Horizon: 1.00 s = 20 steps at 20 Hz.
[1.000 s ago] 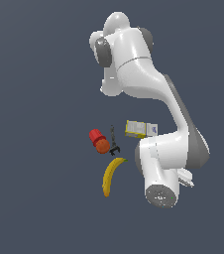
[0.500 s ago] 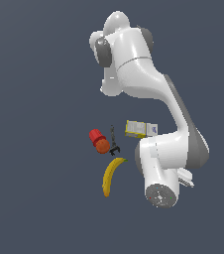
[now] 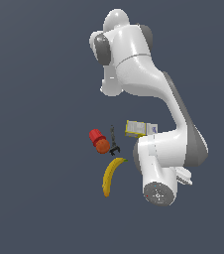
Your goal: Pick up a designated object from a clutter of objects.
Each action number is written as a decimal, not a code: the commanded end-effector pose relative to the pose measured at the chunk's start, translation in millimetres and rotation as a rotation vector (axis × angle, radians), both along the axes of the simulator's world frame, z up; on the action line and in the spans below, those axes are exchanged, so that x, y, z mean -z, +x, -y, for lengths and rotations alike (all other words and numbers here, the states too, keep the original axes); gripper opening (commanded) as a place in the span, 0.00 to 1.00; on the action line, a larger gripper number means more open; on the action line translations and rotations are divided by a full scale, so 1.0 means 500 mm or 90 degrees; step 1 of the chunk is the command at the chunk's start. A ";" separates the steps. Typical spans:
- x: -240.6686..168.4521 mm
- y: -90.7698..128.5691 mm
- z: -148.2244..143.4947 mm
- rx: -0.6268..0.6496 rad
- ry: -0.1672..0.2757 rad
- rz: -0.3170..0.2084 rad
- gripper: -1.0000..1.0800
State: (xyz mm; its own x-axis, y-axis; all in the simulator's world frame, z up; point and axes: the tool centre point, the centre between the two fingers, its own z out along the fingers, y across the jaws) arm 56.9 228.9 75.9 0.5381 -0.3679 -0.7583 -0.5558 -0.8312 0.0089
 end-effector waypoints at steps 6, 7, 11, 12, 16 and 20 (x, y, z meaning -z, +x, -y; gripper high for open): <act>-0.037 -0.017 0.045 0.001 0.000 0.001 0.00; -0.044 -0.021 0.054 0.001 0.000 0.001 0.00; -0.081 -0.040 0.100 0.002 0.000 0.001 0.00; -0.093 -0.046 0.115 0.002 0.000 0.001 0.00; -0.146 -0.074 0.180 0.002 0.000 0.001 0.00; -0.203 -0.104 0.250 0.003 0.001 0.000 0.00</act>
